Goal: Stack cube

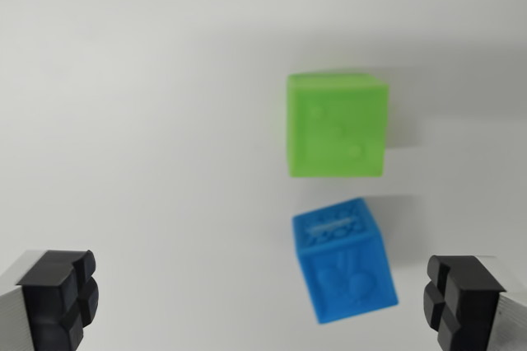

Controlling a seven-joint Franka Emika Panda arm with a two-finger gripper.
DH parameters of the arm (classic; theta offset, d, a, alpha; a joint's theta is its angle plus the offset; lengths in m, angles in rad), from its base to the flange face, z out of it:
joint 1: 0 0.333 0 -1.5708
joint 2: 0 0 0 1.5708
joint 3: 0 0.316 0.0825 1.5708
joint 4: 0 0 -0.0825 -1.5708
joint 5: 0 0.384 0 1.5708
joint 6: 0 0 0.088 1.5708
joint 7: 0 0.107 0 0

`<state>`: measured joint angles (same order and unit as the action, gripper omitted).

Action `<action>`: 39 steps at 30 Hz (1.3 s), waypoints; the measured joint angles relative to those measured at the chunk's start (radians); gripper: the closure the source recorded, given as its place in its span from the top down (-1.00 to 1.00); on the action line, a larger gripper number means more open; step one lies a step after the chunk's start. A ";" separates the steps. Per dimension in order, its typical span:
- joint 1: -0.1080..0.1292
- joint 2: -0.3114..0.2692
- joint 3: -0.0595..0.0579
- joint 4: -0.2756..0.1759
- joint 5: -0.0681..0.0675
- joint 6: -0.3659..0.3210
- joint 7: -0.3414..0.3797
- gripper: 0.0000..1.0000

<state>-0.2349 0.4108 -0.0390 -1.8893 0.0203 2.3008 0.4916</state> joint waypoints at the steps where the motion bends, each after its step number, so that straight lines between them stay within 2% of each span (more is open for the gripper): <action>1: -0.005 0.009 0.000 0.006 0.000 0.003 -0.007 1.00; 14: -0.057 0.121 -0.001 0.076 0.001 0.039 -0.078 1.00; 21: -0.058 0.174 0.004 0.076 0.001 0.091 -0.079 1.00; 39: -0.058 0.303 0.005 0.094 0.007 0.201 -0.082 1.00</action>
<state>-0.2932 0.7142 -0.0336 -1.7949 0.0274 2.5018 0.4097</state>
